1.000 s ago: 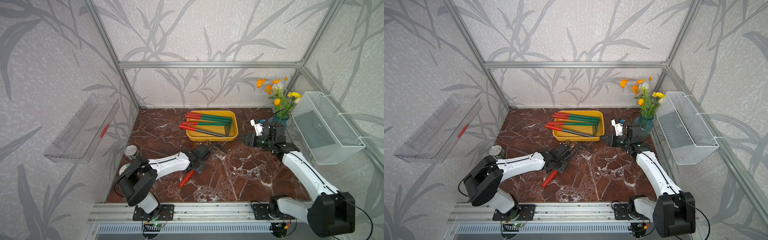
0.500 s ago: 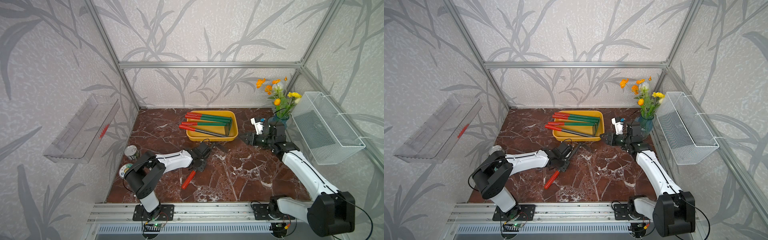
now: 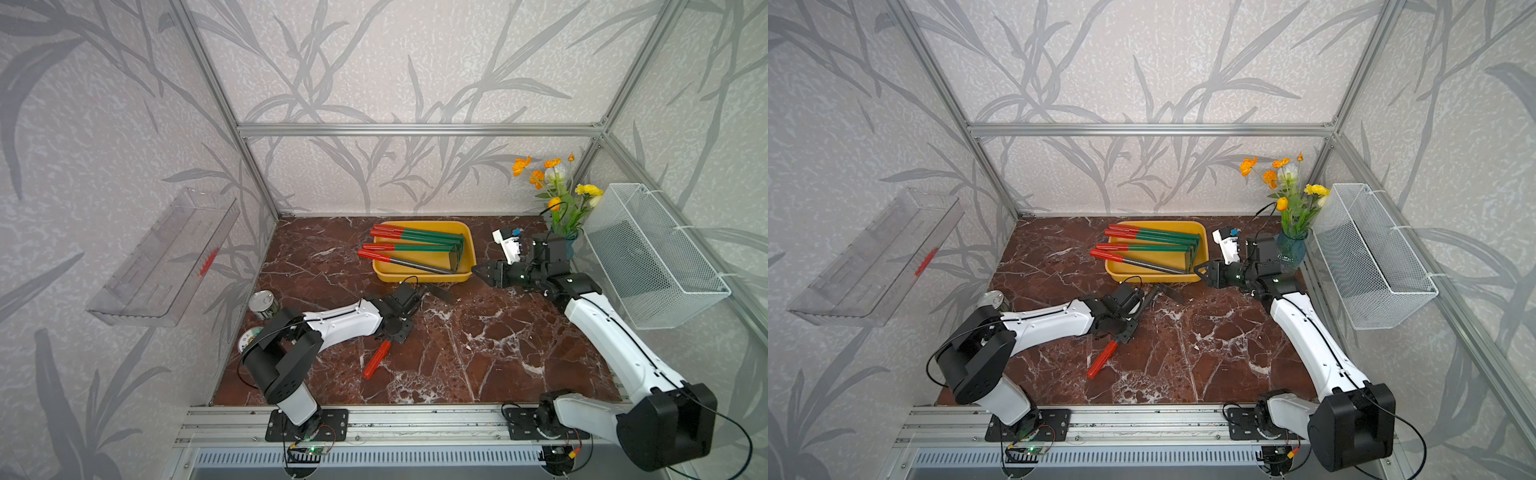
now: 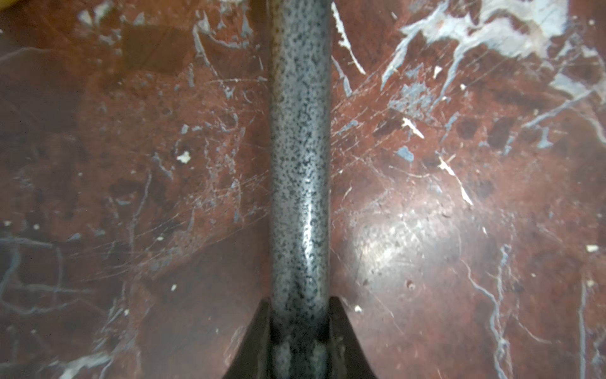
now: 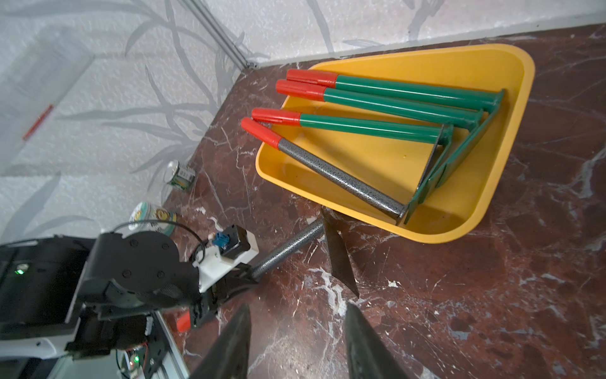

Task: Put the small hoe into the storage box
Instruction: Pick up the hoe from the center of the board.

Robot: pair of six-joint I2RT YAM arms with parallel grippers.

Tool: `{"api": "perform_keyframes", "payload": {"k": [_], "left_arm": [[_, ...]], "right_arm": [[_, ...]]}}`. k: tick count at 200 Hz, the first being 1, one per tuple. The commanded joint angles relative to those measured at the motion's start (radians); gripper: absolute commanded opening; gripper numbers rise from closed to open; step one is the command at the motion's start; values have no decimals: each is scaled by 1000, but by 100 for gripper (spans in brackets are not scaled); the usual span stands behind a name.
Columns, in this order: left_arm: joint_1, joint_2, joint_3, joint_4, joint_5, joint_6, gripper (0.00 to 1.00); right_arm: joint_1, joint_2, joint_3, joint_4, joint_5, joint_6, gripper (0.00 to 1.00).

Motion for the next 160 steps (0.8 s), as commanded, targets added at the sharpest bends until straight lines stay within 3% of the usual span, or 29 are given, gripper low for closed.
{"api": "perform_keyframes", "payload": {"k": [1, 20, 39, 94, 129, 160], "left_arm": [[2, -96, 97, -52, -1, 94, 0], [2, -128, 129, -92, 27, 149, 0], [2, -167, 147, -118, 56, 193, 0], [4, -263, 221, -242, 132, 314, 0], [3, -336, 222, -261, 252, 374, 0], [3, -364, 263, -320, 279, 427, 0]], "right_arm": [[95, 34, 101, -193, 52, -206, 47], [191, 83, 181, -291, 139, -323, 48], [246, 143, 252, -351, 141, -430, 48], [267, 302, 439, -484, 104, -619, 50], [267, 361, 541, -549, 22, -681, 50], [302, 433, 620, -629, -45, -724, 51]]}}
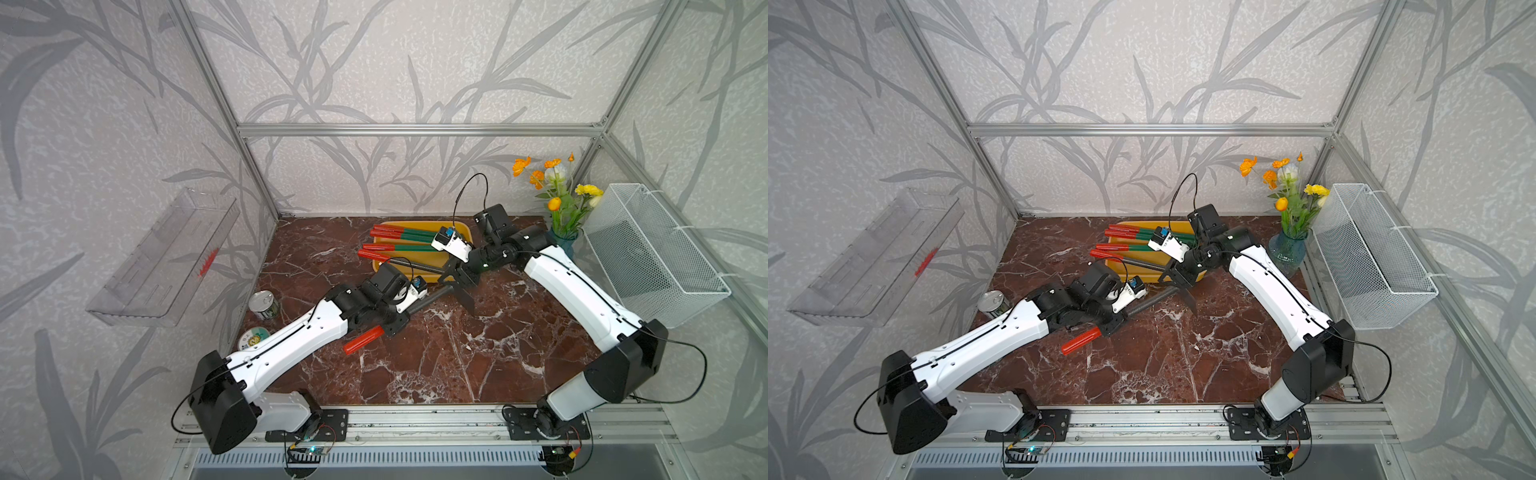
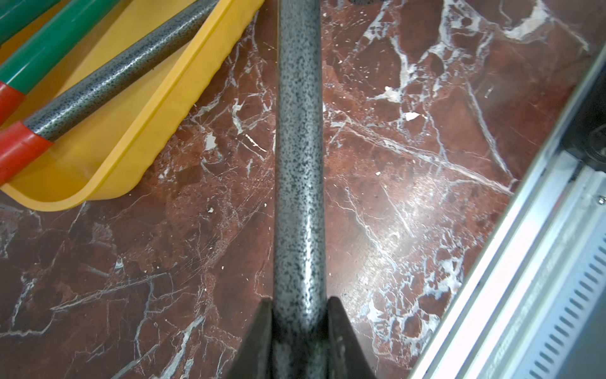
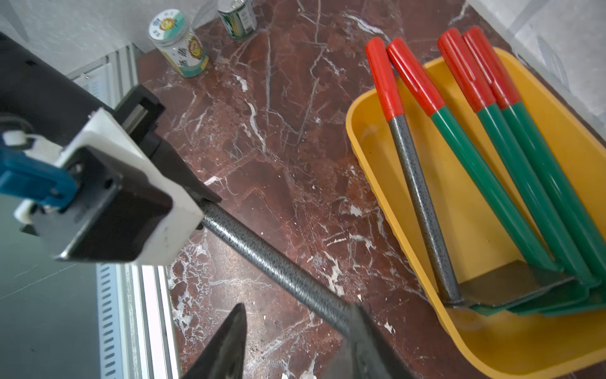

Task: Put the small hoe into the storage box
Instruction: Pick up the hoe from the center of the board, then place the hoe in the storage box.

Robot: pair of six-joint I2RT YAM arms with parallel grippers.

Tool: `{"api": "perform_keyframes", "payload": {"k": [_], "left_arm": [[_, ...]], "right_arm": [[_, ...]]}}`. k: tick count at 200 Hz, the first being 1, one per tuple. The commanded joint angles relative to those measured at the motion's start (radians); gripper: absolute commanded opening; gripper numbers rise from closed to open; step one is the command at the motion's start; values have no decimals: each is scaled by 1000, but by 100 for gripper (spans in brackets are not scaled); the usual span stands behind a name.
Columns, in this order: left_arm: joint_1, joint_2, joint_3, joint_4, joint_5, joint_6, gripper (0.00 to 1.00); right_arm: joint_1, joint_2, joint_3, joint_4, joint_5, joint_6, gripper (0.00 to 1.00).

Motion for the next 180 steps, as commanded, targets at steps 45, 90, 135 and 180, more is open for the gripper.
{"api": "perform_keyframes", "payload": {"k": [45, 90, 135, 180], "left_arm": [[3, -67, 131, -69, 83, 135, 0], [3, -72, 145, -84, 40, 181, 0], [2, -101, 169, -96, 43, 197, 0], [2, -113, 186, -92, 39, 205, 0]], "right_arm": [[74, 90, 43, -132, -114, -85, 51], [87, 71, -19, -127, -173, -82, 51], [88, 103, -13, -126, -173, -87, 51], [92, 169, -6, -128, -198, -92, 51]]}}
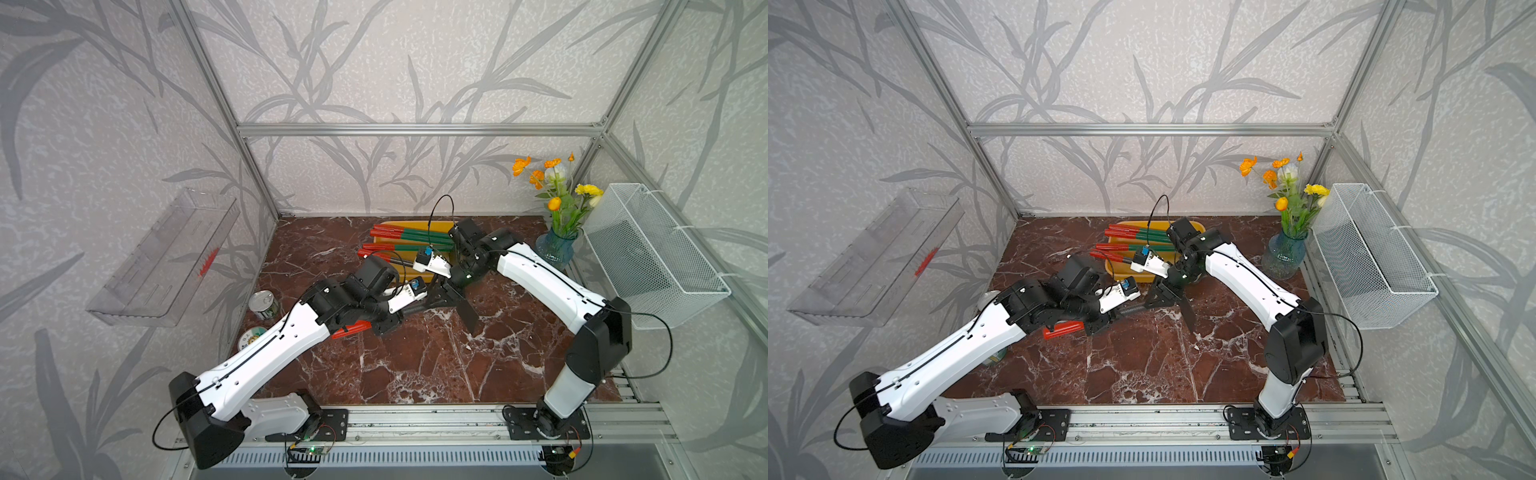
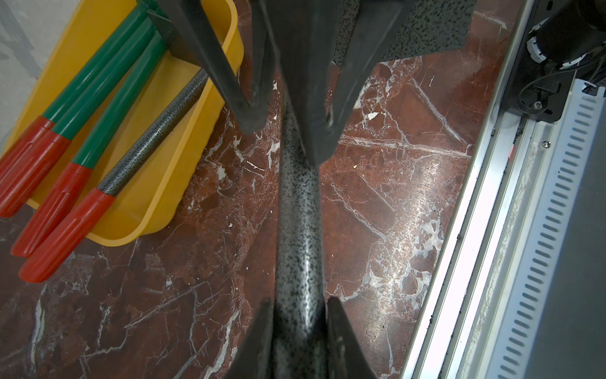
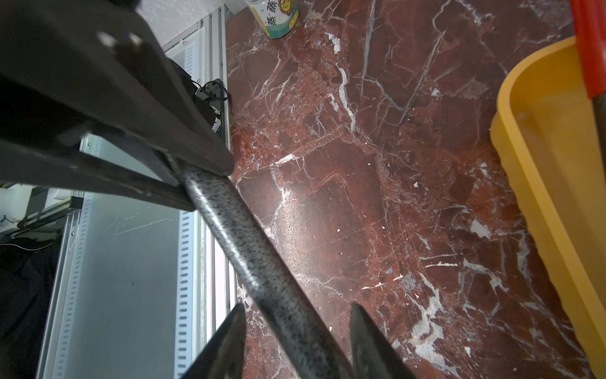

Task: Put the small hoe into the storage box
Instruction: Place the hoe in the storage box.

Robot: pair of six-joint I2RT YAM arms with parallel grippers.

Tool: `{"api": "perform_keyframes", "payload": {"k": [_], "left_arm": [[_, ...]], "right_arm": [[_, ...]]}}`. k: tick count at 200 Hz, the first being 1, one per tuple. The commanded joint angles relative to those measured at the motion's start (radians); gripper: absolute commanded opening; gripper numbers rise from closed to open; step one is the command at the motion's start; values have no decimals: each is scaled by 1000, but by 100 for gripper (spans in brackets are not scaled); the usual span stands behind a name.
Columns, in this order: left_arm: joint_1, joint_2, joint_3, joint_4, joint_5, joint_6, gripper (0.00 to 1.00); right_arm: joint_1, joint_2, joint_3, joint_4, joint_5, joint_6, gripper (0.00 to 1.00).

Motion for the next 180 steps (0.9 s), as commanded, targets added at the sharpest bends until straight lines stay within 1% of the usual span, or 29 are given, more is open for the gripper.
{"api": "perform_keyframes", "payload": {"k": [1, 42, 75, 116, 135, 149, 180], "left_arm": [[3, -31, 52, 51, 12, 14, 0], [3, -26, 61, 64, 17, 20, 0], [6, -23, 37, 77, 12, 19, 0], [14, -26, -11, 93, 21, 3, 0], [23, -22, 3, 86, 28, 7, 0], [27, -22, 13, 79, 37, 13, 0], [40, -25, 52, 62, 48, 34, 0]], "right_arm": [[8, 25, 14, -16, -21, -15, 51], [9, 52, 19, -12, -49, -20, 51], [16, 77, 15, 3, -109, -34, 51], [34, 49, -65, 91, -176, -19, 51], [46, 13, -128, 155, -199, 4, 51], [59, -1, -158, 169, -201, 1, 51], [70, 26, -164, 174, -221, -8, 49]]}}
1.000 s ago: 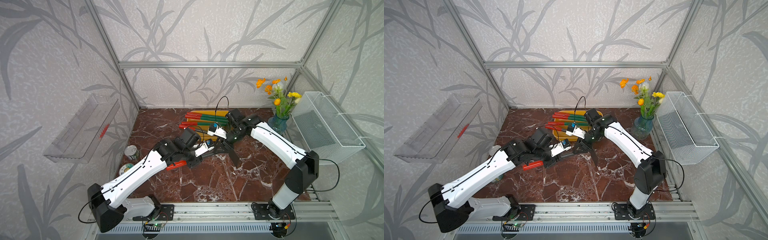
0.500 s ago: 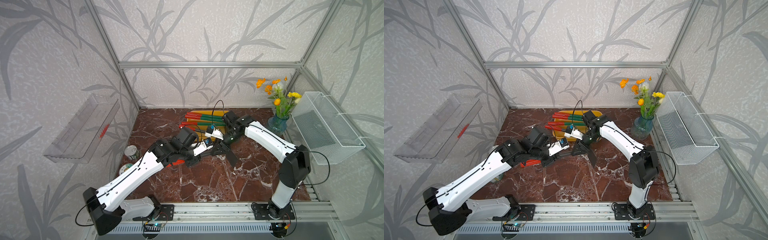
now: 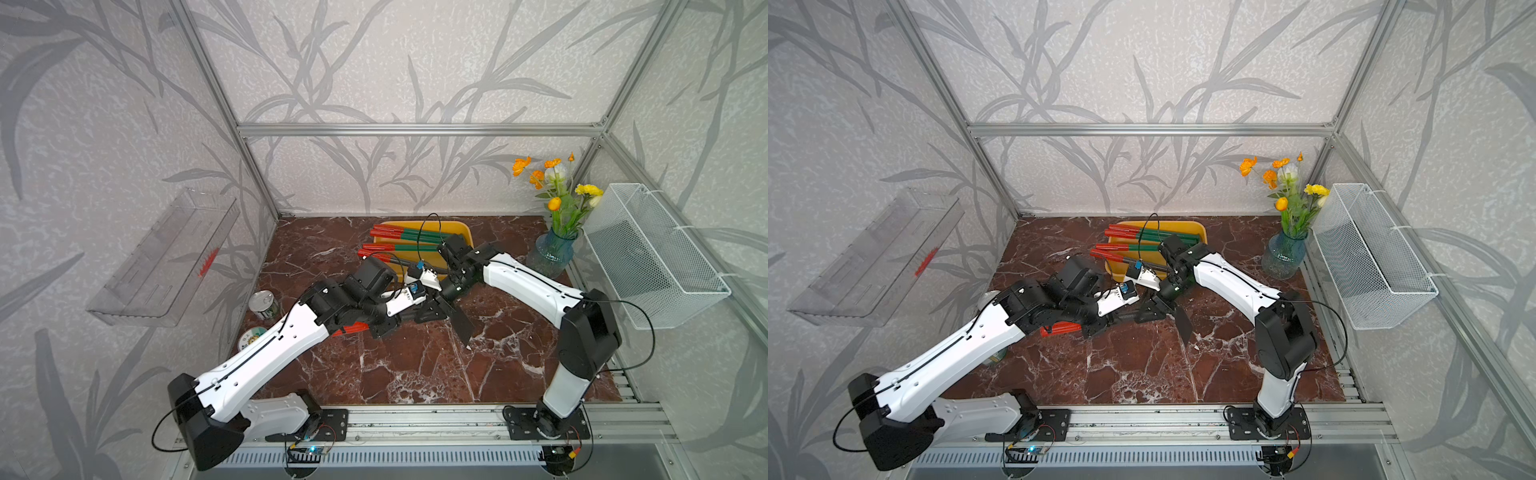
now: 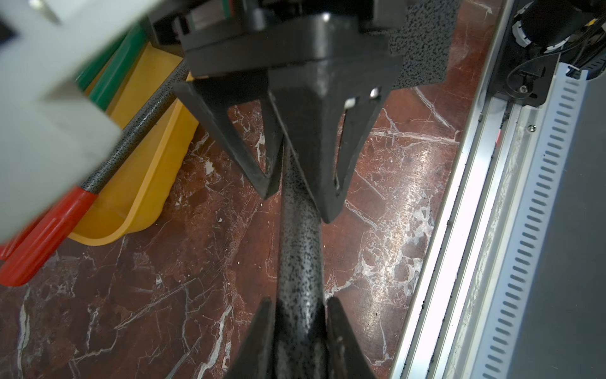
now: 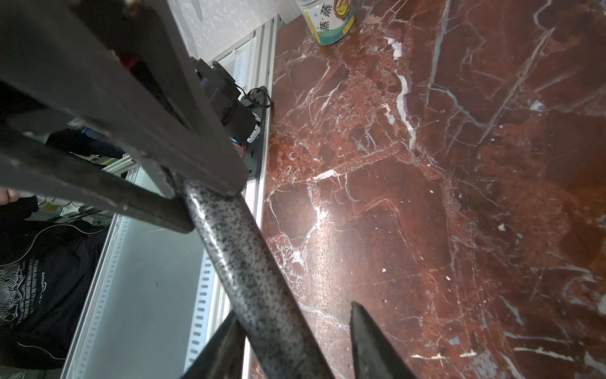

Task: Put the small hoe into the storage box
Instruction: Place the hoe in the storage box.

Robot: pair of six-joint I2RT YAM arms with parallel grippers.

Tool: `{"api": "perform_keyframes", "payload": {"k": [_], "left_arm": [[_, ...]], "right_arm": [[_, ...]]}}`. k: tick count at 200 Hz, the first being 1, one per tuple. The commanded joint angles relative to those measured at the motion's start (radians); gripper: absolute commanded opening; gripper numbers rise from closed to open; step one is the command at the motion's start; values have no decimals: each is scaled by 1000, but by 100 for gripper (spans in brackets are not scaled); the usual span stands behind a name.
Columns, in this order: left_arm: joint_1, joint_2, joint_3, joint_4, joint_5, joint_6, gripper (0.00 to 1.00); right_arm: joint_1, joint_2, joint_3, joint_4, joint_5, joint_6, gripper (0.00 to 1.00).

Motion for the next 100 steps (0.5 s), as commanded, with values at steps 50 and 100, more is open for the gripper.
{"api": "perform_keyframes", "payload": {"k": [50, 100], "left_arm": [[41, -38, 76, 90, 10, 19, 0], [86, -51, 89, 118, 38, 33, 0]], "right_arm": [[19, 13, -1, -3, -67, 5, 27], [40, 34, -36, 38, -163, 14, 27]]}}
